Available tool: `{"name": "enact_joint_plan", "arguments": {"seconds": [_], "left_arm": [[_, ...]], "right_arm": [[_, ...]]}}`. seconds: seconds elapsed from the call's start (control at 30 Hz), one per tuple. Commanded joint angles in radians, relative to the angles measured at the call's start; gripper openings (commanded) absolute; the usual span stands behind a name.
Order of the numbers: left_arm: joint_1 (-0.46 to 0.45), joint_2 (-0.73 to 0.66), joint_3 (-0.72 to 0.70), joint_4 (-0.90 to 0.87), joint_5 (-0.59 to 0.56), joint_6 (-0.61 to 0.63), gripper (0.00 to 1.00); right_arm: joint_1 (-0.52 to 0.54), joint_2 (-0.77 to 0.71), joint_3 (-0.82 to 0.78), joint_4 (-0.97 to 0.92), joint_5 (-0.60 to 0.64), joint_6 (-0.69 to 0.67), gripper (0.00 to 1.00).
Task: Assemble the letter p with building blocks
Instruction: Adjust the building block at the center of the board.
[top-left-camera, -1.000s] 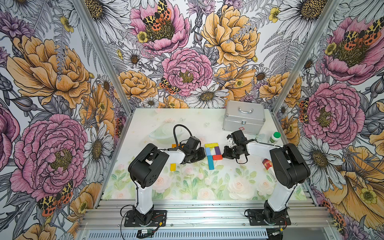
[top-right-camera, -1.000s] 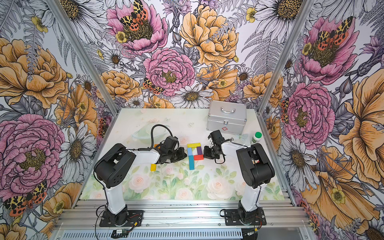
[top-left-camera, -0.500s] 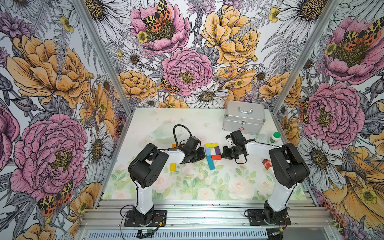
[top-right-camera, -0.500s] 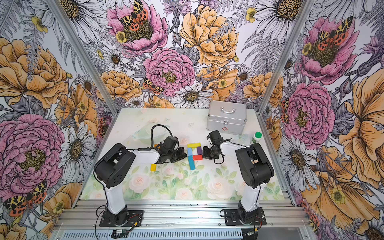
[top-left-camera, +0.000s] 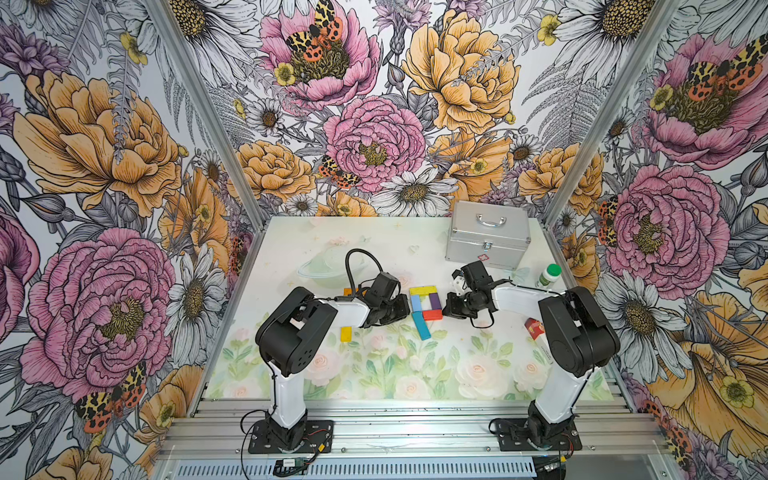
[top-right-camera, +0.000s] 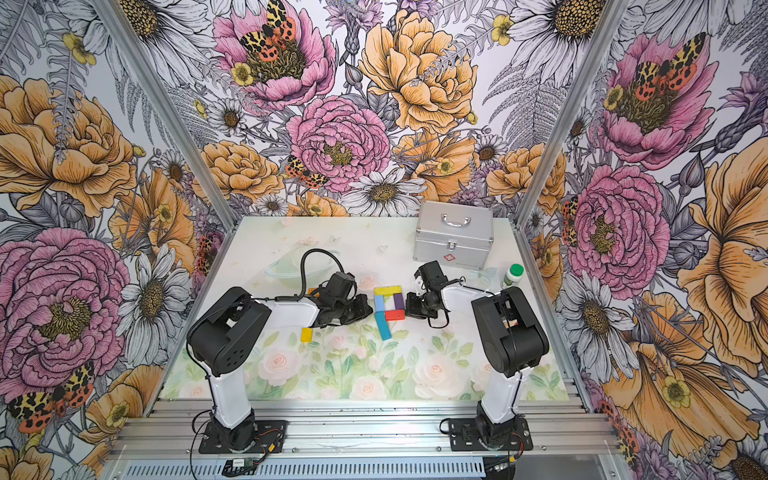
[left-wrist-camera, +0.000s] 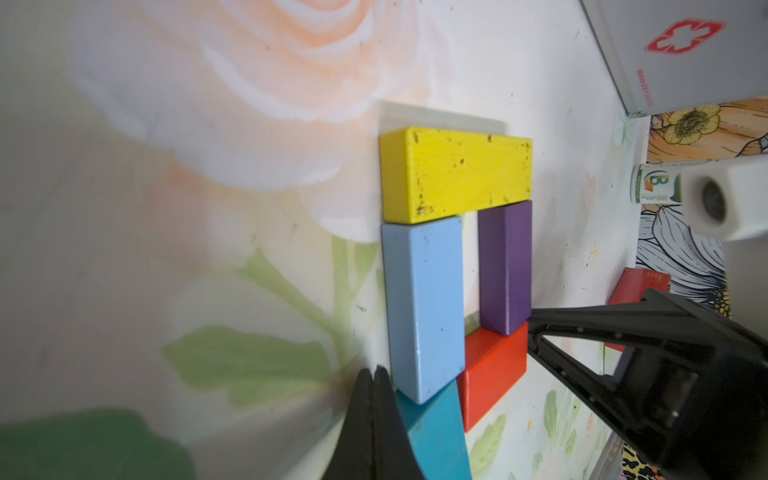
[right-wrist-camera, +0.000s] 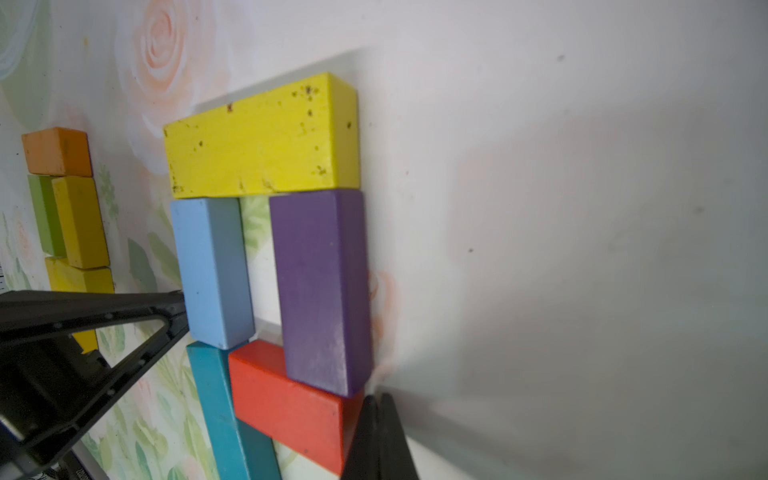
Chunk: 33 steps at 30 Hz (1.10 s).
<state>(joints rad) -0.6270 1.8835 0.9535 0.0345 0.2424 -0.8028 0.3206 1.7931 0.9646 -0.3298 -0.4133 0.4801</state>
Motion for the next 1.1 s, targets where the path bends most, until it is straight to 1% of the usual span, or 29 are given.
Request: {"name": "enact_joint_plan", "arguments": {"seconds": [0.0,0.13,0.43,0.63,1.07], "left_arm": [[0.013,-0.053,-0.021,-0.042,-0.045,0.031,0.00],[-0.009,-0.092,-0.025,-0.054,-0.013,0.031,0.00],[-0.088,-0.072,-0.027,-0.055,-0.015,-0.004,0.00],[-0.087,-0.087,-0.041,-0.056,-0.045,-0.012,0.00],[-0.090,-0.110,-0.065,-0.056,-0.050,-0.016,0.00]], "right_arm": [[-0.019,-0.016,-0.040,-0.015,0.041,0.000,0.00],[-0.023,-0.025,-0.056,-0.014,0.038,-0.003,0.00],[-0.025,-0.036,-0.073,-0.014,0.041,-0.007,0.00],[-0.026,-0.056,-0.092,-0.012,0.045,-0.009,0.00],[-0.026,-0.094,-0.150,0.000,0.023,-0.009,0.00]]}}
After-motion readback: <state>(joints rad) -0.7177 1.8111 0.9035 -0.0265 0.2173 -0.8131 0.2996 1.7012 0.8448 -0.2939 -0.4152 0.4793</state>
